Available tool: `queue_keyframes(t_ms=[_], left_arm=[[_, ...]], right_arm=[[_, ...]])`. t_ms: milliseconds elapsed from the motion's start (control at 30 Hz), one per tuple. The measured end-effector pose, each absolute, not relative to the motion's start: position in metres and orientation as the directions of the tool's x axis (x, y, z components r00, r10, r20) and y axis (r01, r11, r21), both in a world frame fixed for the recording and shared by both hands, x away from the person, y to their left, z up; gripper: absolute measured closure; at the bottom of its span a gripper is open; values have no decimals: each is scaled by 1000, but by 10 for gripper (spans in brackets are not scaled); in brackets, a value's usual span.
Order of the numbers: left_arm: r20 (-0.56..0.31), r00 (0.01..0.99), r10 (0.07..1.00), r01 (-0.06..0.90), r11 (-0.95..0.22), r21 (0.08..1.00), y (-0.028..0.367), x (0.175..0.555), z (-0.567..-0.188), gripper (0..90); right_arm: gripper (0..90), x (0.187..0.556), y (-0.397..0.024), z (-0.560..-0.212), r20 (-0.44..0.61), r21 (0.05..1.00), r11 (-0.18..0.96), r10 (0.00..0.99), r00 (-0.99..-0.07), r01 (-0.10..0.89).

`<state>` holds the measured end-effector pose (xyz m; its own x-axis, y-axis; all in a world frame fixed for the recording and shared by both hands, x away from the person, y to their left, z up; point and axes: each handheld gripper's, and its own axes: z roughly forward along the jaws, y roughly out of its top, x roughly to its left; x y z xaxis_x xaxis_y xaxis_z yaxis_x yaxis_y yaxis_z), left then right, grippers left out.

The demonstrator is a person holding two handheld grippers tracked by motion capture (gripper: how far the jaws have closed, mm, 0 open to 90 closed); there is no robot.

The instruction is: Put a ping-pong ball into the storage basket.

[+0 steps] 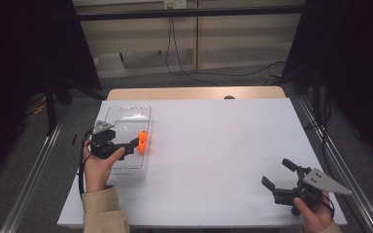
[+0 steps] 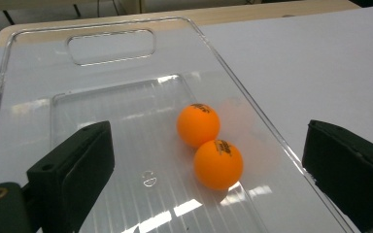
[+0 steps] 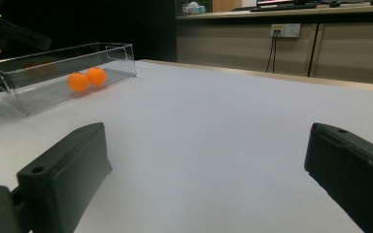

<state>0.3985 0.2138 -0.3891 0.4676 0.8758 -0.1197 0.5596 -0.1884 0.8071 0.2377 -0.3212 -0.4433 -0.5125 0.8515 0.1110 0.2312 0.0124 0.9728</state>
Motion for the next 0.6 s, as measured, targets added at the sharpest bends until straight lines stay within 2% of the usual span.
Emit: queue_keyframes(t_ms=[600], left_arm=[[-130,519,845,479,-162,863,211,385,-392,44]], right_arm=[[17,235,-323,-443,110,973,11,857,-504,231]])
